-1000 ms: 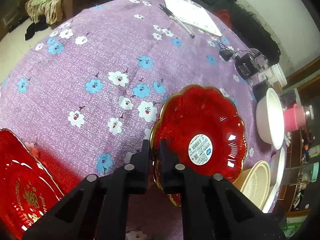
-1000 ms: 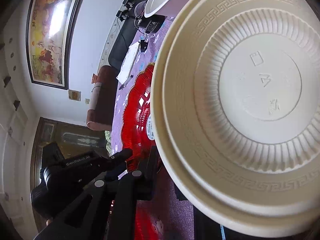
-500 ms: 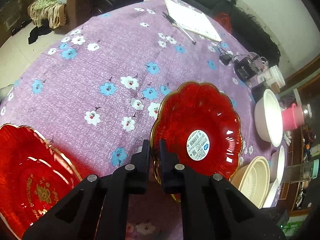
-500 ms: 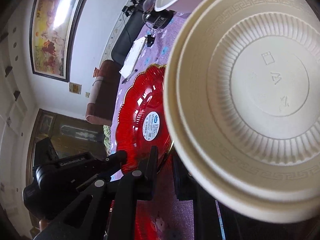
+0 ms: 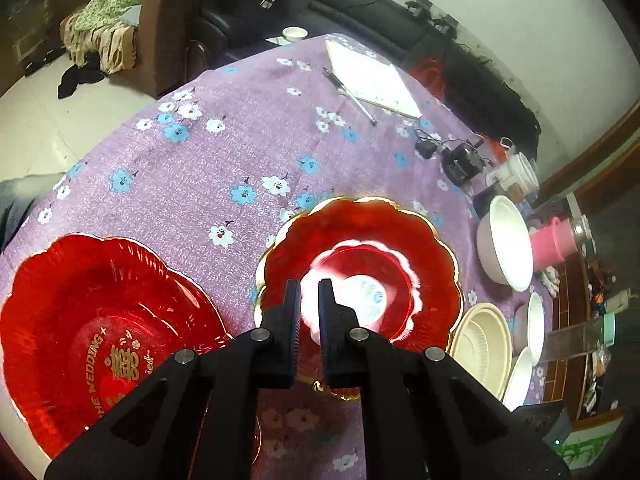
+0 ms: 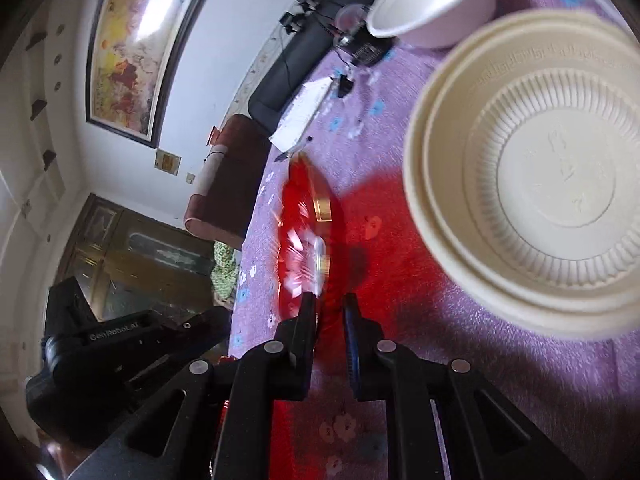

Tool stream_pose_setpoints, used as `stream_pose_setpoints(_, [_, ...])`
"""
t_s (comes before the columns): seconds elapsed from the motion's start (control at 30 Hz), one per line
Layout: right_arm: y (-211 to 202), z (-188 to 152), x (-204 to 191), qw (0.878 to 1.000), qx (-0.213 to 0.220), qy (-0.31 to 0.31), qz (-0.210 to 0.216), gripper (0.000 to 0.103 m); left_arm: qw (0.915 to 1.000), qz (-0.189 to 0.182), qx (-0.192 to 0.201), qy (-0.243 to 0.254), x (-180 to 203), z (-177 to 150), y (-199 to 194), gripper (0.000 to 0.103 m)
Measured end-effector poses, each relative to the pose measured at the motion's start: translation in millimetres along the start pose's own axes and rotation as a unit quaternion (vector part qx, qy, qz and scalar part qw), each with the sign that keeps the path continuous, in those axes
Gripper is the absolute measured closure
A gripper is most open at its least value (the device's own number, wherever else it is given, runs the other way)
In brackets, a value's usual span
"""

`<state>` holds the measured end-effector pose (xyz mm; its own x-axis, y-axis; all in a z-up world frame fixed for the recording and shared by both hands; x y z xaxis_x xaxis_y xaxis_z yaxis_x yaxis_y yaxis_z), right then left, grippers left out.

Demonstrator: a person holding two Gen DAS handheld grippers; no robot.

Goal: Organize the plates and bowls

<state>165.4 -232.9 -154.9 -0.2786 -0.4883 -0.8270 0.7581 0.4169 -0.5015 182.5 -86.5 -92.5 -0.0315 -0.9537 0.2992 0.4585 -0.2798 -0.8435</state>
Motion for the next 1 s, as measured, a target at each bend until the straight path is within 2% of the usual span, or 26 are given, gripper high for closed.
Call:
stream_pose_setpoints(0.07, [-3,-4,-4,1.000,0.000,-0.011,-0.003,0.092,1.0000,0.003,-0.003,-0.008,-5,0,2,0.097])
stream_pose_setpoints(0.13, [-1,-7,0,1.000,-0.002,-0.015,-0.025,0.094,0.9997,-0.001,-0.011,-0.021,-12,-4,5,0.097])
stream_pose_setpoints(0.27, [4,0,21,0.999,-0.007,0.019,-0.040,0.096,0.9997,-0.004,-0.012,-0.023,-18,0,6,0.097])
stream_pose_setpoints(0.37, [5,4,29,0.999,-0.008,0.031,-0.037,0.096,0.9995,0.010,-0.026,0.012,-18,16,11,0.097])
stream_pose_setpoints(0.5, [6,5,30,0.999,-0.009,0.029,-0.037,0.096,0.9975,0.022,-0.059,0.032,-27,33,29,0.096])
stream_pose_setpoints(0.67, [9,8,28,0.999,-0.012,0.022,-0.038,0.096,0.9935,0.001,-0.098,0.058,-20,26,50,0.090])
stream_pose_setpoints(0.87, [12,4,27,0.999,-0.028,0.026,-0.033,0.091,0.9929,0.009,-0.102,0.060,-22,21,58,0.067])
stream_pose_setpoints(0.97, [15,2,26,0.998,-0.032,0.021,-0.041,0.089,0.9924,0.010,-0.106,0.062,-21,18,61,0.066])
stream_pose_setpoints(1.0, [16,1,26,0.998,-0.037,0.021,-0.043,0.082,0.9922,0.012,-0.108,0.062,-22,17,62,0.066])
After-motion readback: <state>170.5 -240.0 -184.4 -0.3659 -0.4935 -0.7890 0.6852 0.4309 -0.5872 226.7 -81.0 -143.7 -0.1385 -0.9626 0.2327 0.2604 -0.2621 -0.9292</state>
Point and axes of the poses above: each gripper's, at about its wrist camera, not at the fingertips, and y roughly the way its jaws point, x to its right, z to its top, the point moved 9 cm from there along y, roughly the way its jaws point, and after that the axes turned 6 degrees about y, right-handed, at the moved point
